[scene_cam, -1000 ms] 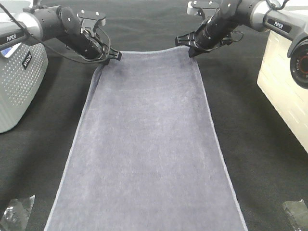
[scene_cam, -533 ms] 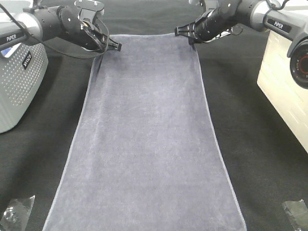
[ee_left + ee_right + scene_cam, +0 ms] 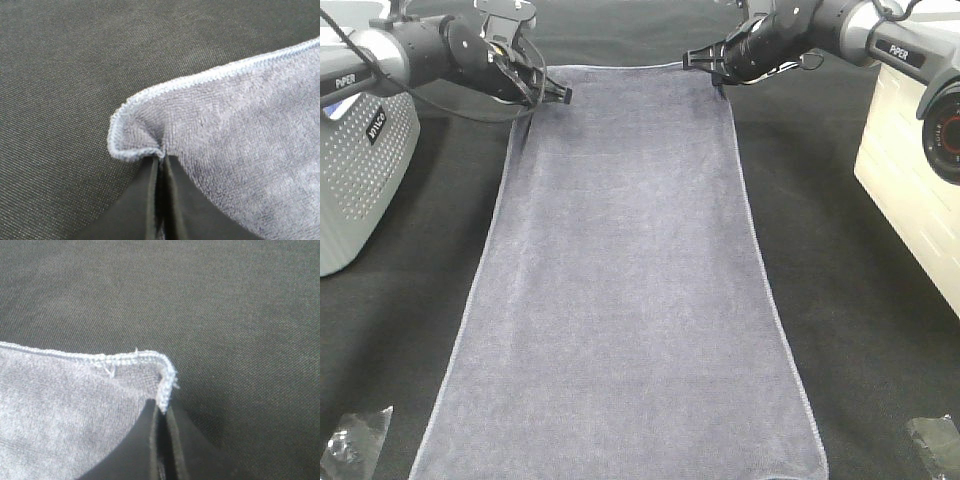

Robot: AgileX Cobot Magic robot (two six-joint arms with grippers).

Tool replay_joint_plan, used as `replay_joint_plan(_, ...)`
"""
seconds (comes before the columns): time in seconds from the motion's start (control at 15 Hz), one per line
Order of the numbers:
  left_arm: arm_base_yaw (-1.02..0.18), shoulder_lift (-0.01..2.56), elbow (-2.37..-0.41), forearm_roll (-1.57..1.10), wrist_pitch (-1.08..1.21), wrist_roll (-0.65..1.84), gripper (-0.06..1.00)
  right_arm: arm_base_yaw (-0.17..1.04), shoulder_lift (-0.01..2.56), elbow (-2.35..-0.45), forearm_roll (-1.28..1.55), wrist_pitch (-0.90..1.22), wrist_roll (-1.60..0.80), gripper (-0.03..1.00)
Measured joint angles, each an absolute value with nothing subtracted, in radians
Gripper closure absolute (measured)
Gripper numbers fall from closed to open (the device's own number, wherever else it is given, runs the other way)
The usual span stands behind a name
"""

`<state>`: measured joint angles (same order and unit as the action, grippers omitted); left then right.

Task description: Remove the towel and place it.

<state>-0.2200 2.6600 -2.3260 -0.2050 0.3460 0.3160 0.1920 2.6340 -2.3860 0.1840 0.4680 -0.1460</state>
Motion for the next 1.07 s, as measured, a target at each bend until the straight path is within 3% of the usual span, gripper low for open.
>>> replay_joint_plan(1.07, -0.220, 2.745, -2.326, -0.204, 0.232, 0.316, 0.91, 0.192, 2.739, -2.388, 0.207, 0.412, -0.146, 0.95)
